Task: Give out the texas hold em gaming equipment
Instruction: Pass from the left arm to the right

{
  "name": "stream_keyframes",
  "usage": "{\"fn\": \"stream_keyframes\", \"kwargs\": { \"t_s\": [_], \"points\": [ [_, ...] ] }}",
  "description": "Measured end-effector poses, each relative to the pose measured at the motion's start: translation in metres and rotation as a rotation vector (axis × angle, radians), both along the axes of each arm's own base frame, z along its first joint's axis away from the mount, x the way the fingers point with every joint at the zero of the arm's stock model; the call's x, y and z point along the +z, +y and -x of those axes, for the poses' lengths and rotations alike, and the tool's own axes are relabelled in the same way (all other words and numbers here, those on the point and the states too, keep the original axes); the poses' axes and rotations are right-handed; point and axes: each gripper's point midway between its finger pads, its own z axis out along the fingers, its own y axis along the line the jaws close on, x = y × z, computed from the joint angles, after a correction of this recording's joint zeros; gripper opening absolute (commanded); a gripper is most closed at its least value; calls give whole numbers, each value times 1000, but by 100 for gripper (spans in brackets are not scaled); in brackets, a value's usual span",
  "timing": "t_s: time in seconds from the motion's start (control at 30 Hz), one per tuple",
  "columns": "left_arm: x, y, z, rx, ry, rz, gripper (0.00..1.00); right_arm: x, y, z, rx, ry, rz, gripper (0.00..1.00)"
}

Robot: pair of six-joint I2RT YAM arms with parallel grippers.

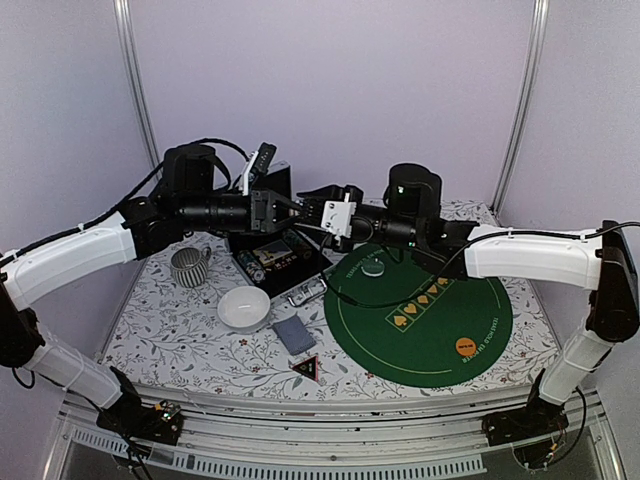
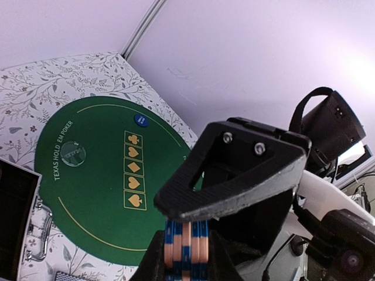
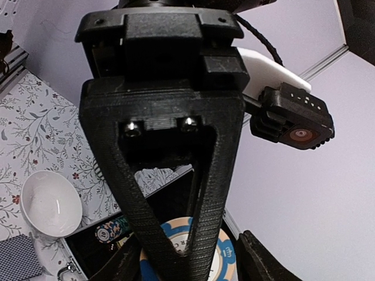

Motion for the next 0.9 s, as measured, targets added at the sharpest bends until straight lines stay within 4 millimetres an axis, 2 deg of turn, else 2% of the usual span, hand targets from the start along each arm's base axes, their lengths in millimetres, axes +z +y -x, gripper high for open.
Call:
{"fn": "stream_keyframes", "kwargs": {
  "t_s": [0.07, 0.33, 0.47, 0.53, 0.63, 0.7, 0.73, 0.9],
  "points": [
    [0, 0, 1, -3, 0, 1, 0, 0, 0, -2, -10, -1, 5, 57],
    [0, 0, 1, -5, 0, 2, 0, -5, -2, -7, -38, -7, 34, 37],
    [1, 0, 0, -2, -1, 4, 0, -4, -2, -8, -43, -9, 45, 21],
    [1, 0, 0, -2, 0, 5, 0, -5, -2, -8, -43, -6, 46, 5],
    [0, 0, 0, -1, 3, 7, 0, -6, -2, -8, -45, -2, 51, 2],
    [-3, -1, 0, 0, 9, 10, 15, -8, -2, -9, -47, 8, 56, 2],
    [-4, -1, 0, 1, 13, 11, 18, -9, -2, -9, -47, 14, 58, 2],
    [-8, -2, -2, 1, 19, 10, 21, -13, -3, -9, -53, 49, 60, 2]
  ]
}}
